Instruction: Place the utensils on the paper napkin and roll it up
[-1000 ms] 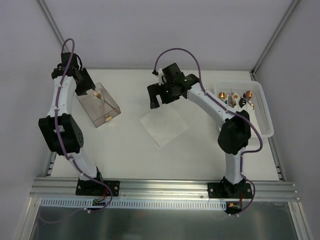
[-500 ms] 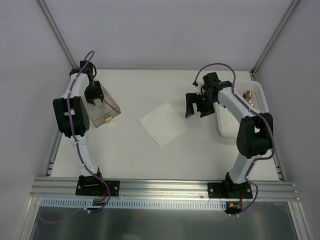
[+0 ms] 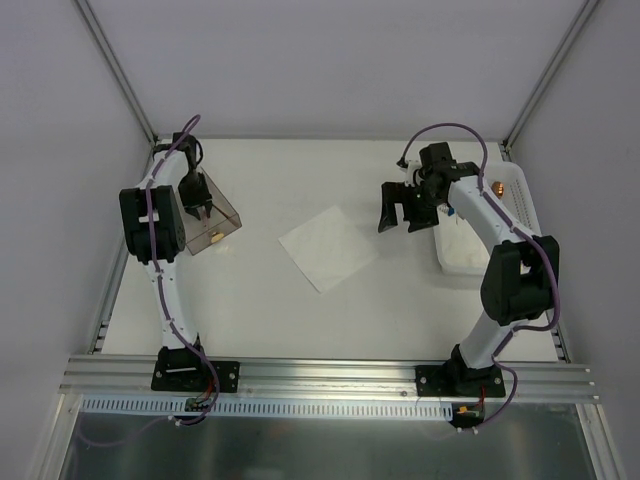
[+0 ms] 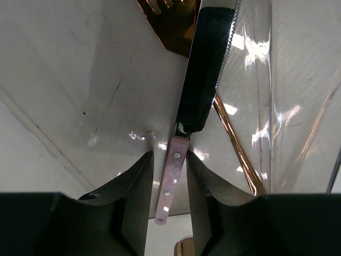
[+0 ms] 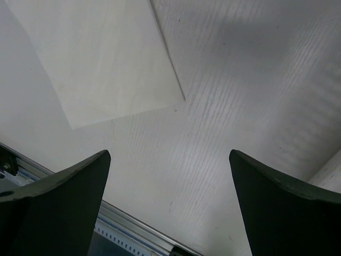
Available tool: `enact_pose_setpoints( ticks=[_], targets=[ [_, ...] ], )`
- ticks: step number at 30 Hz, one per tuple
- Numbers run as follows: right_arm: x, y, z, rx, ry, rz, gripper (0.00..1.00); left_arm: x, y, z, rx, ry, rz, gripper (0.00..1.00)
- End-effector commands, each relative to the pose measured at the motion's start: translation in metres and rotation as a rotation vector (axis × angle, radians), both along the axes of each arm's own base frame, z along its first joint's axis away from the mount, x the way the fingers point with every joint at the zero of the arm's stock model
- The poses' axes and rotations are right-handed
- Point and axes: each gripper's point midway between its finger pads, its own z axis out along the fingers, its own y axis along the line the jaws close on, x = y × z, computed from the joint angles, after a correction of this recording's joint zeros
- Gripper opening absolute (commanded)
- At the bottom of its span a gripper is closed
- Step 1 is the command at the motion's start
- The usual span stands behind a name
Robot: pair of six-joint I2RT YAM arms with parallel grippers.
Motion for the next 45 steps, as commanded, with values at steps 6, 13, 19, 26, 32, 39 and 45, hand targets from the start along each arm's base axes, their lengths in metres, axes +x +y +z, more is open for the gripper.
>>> enact_pose_setpoints(
  ticks=[6,13,19,26,32,39,45],
  targets=[
    [0.008,-0.005,0.012,0.024,-0.016,-0.011,0.99,-0.005,0.001,-0.003,0.035,0.031,-0.014,0.17],
    [0.010,-0.004,0.014,0.048,-0.011,-0.005,0.99,-0.003,0.000,0.033,0.042,-0.045,0.011,0.00],
    [0.009,-0.004,0.017,0.071,-0.008,-0.005,0.99,-0.005,0.012,0.118,0.121,-0.210,0.044,0.00],
    [0.009,-0.008,0.018,0.072,-0.007,-0.013,0.99,-0.001,-0.023,0.214,0.047,-0.436,-0.002,0.00],
    [0.008,-0.021,0.015,0.091,0.019,-0.065,0.99,-0.001,-0.148,0.220,-0.125,-0.450,-0.122,0.00],
    [0.003,-0.043,0.011,0.085,0.032,-0.123,0.99,-0.006,-0.275,0.157,-0.265,-0.274,-0.195,0.00],
    [0.002,-0.051,0.010,0.077,0.032,-0.147,0.99,-0.026,-0.341,0.117,-0.269,-0.178,-0.266,0.00]
  ],
)
